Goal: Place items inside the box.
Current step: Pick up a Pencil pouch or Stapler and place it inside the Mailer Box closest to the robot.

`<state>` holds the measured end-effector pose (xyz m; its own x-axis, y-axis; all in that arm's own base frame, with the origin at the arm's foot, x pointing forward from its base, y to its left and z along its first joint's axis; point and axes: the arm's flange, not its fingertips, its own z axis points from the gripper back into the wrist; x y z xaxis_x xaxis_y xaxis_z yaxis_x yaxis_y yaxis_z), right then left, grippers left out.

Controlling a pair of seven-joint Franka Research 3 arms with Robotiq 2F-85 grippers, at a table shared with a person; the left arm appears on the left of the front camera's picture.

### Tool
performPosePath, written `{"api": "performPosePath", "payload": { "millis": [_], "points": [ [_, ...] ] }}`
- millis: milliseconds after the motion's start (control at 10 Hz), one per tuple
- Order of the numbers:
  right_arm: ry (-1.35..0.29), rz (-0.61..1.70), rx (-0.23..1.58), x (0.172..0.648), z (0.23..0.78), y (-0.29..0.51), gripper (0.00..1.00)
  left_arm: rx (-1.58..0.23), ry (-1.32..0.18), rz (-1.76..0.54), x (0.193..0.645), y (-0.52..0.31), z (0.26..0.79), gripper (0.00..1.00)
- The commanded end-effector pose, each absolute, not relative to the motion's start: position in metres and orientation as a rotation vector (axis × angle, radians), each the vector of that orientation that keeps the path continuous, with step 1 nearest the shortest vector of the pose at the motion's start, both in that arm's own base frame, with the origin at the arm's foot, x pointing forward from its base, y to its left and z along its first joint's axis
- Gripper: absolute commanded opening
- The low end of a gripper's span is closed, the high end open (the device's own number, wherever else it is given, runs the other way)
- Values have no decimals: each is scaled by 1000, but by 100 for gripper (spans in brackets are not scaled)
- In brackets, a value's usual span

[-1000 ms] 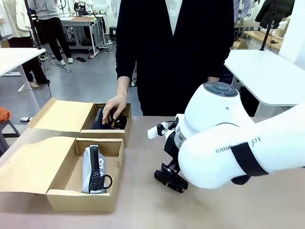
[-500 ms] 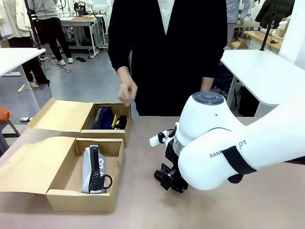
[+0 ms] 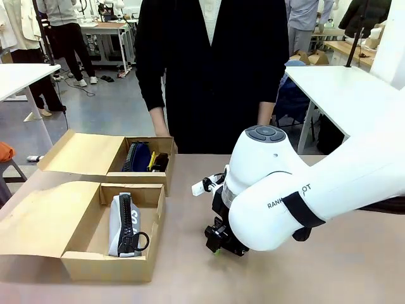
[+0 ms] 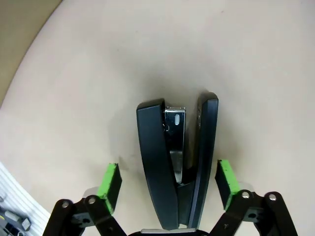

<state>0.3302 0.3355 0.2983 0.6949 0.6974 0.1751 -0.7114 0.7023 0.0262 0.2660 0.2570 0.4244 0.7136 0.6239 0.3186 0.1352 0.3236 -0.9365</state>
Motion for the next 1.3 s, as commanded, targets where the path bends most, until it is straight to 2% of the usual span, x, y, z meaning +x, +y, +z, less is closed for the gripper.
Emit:
{"api": "performPosePath", "payload": {
  "millis": [0, 100, 200, 500, 900, 1000, 1100, 1200],
  "points": [
    [-166, 755, 98, 332, 296, 342, 40, -1235, -775, 348, 266, 256, 425, 100],
    [-166, 753, 94, 333, 296, 342, 31, -1235, -775, 348, 266, 256, 425, 100],
    [-171, 734, 76, 334, 297, 339, 0, -1235, -775, 348, 266, 256, 425, 100],
    [-179, 725, 108, 336, 301, 334, 3, -1235, -775, 348, 266, 256, 425, 100],
    [-143, 711, 100, 330, 319, 327, 0, -1235, -775, 348, 266, 256, 425, 100],
    [-144, 652, 157, 312, 353, 313, 31, -1235, -775, 348, 266, 256, 425, 100],
    [-108, 482, 213, 282, 399, 286, 31, -1235, -775, 348, 266, 256, 425, 100],
    [-102, 236, 351, 236, 438, 257, 31, -1235, -775, 348, 266, 256, 425, 100]
  ]
}}
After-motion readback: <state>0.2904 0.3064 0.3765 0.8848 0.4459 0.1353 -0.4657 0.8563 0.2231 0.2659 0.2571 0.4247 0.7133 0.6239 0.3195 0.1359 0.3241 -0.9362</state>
